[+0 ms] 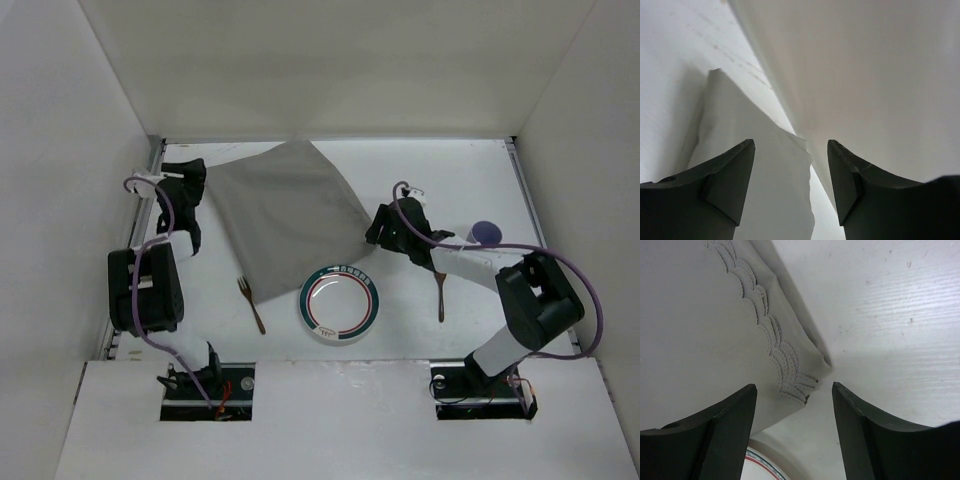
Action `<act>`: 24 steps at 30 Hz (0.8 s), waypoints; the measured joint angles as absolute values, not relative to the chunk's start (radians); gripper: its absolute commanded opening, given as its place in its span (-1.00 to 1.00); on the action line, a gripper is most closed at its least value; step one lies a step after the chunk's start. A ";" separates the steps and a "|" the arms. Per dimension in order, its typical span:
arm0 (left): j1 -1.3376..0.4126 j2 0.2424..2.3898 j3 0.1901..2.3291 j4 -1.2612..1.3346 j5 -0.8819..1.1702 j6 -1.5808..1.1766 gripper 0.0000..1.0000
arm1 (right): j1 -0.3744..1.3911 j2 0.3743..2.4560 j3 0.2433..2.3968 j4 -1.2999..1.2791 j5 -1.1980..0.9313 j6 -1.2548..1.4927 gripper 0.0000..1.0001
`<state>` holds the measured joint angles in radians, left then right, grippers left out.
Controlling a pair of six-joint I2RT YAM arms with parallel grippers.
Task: Set the dinner table for one person
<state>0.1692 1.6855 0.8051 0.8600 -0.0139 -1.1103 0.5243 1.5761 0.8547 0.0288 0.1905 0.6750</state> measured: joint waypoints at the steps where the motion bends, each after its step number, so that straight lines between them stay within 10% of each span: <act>1: 0.146 1.648 0.802 0.844 -0.047 -1.066 0.14 | 0.524 1.578 0.848 0.028 0.178 0.688 0.35; 12: -0.232 1.471 0.836 0.582 -0.343 -0.699 0.11 | 0.512 1.674 0.849 0.027 0.052 0.770 -0.02; 18: -0.291 1.472 0.836 0.492 -0.303 -0.666 -0.93 | 0.485 1.713 0.882 0.034 0.024 0.804 -0.56; 24: -0.284 1.507 0.815 0.534 -0.231 -0.673 -1.00 | 0.443 1.742 0.960 0.038 0.015 0.833 -0.84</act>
<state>-0.2836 1.5074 0.8150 0.5339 -0.2314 -0.6735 0.4427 1.7420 0.9600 0.0376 0.0154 0.8330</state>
